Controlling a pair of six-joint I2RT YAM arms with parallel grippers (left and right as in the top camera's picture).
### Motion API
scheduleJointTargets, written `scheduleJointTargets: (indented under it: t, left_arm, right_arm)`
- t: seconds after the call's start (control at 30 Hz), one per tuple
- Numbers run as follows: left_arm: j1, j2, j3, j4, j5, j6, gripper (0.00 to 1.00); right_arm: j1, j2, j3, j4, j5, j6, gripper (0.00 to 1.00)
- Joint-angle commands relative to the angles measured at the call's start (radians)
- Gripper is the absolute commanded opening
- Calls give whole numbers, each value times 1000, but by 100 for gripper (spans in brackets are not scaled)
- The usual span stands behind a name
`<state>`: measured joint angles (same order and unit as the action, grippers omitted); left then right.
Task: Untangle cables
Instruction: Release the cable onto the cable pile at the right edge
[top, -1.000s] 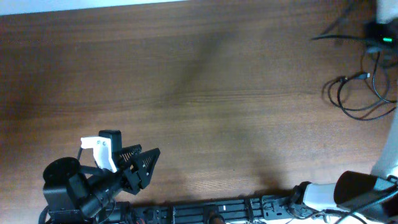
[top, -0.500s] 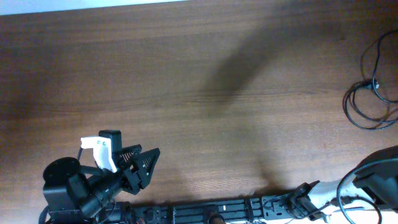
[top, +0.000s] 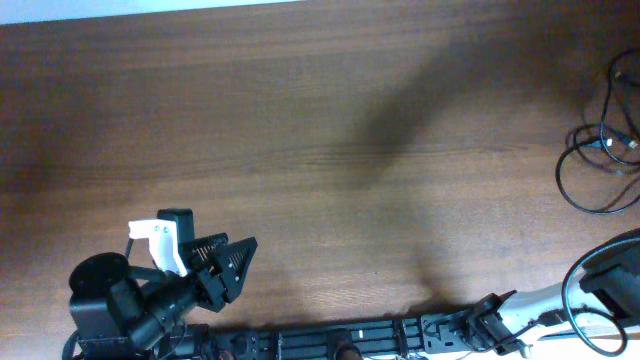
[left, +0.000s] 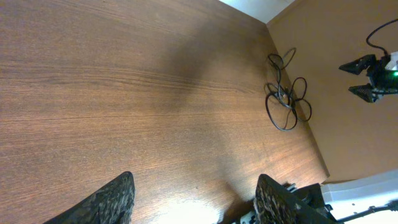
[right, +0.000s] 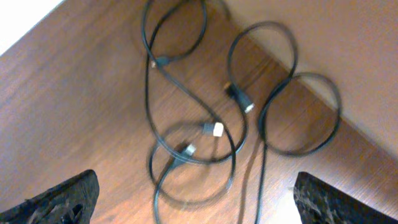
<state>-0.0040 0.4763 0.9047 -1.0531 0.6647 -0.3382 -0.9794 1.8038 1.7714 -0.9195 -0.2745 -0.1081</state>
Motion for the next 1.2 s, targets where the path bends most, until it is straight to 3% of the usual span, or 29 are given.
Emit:
scheduleJointTargets:
  t: [0.0, 0.17, 0.3, 0.4, 0.57, 0.8, 0.93, 1.17]
  left_arm:
    - [5, -8, -8, 2, 0, -9, 63]
    - [5, -8, -8, 7, 0, -9, 63]
    - [5, -8, -8, 5, 0, -9, 63]
    - [5, -8, -8, 5, 1, -9, 70]
    - [5, -8, -8, 5, 1, -9, 70]
    - [5, -8, -8, 5, 1, -9, 70]
    - [5, -8, -8, 4, 1, -10, 70]
    - [5, -8, -8, 14, -7, -9, 71]
  right_arm:
    - [-3, -1, 16, -56, -108, -8, 99]
    - [11, 2, -37, -185, -119, -26, 99]
    - [25, 2, -182, -242, -163, -104, 99]
    - [4, 2, -357, -171, -164, -100, 99]
    - [-64, 2, -502, -5, -163, -93, 99]
    - [-140, 2, -509, 80, -111, -48, 99]
    - [-140, 2, -509, 91, 55, -31, 99]
    - [-139, 20, -532, 163, 66, -32, 99]
